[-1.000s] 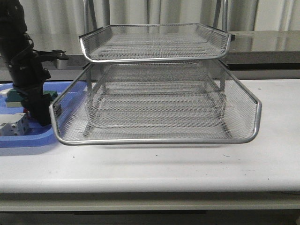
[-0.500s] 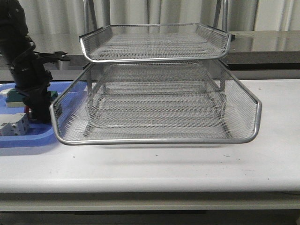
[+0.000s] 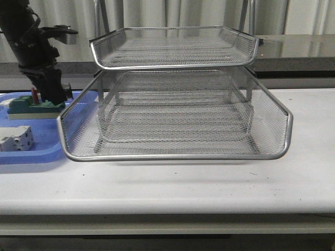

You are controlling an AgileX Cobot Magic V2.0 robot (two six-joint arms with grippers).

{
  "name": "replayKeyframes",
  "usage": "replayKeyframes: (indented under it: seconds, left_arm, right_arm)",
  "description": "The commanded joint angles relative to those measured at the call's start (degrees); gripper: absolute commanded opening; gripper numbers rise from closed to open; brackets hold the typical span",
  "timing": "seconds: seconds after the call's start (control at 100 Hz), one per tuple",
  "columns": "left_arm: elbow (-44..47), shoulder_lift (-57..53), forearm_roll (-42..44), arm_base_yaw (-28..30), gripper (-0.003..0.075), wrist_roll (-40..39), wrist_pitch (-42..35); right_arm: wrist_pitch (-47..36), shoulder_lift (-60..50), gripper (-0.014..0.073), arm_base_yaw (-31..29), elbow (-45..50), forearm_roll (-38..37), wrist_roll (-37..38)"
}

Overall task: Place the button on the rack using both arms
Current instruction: 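Carry the red push button over the pulled-out tier and lower it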

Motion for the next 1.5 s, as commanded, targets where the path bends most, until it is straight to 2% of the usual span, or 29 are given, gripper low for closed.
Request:
replayKeyframes:
  seconds: [0.0, 0.2, 0.34, 0.56, 0.79, 1.22, 1.49]
  left_arm:
    - [-2.11, -7.07, -1.17, -0.09, -0.002, -1.56, 3.11]
    - [-1.31, -14.92, -1.17, -0.18, -0.002, -3.8, 3.11]
    - [2.98, -21.7, -1.27, -1.48, -0.002, -5.88, 3.11]
    - [14.02, -32.14, -0.35, -6.41, -0.002, -5.88, 3.11]
    - [23.89, -39.34, -0.35, -14.09, -0.002, -7.29, 3.11]
    - [27.13, -35.65, -2.27, -30.52, -0.002, -7.58, 1.94]
    - [27.13, -29.9, -2.27, -35.24, -0.002, -7.58, -2.95]
  right_arm:
    - [-3.5, -0.02, -0.0071, -0.14, -1.92, -0.82, 0.0]
    - [-3.5, -0.02, -0.0071, -0.14, -1.92, -0.82, 0.0]
    - [-3.5, -0.02, -0.0071, -0.14, -1.92, -0.82, 0.0]
    - [-3.5, -0.02, -0.0071, -0.14, -1.92, -0.82, 0.0]
    - [-3.5, -0.02, -0.0071, -0.14, -1.92, -0.82, 0.0]
    - [-3.49, -0.02, -0.0071, -0.14, -1.87, -0.82, 0.0]
    - [-3.5, -0.02, -0.0071, -0.14, -1.87, -0.82, 0.0]
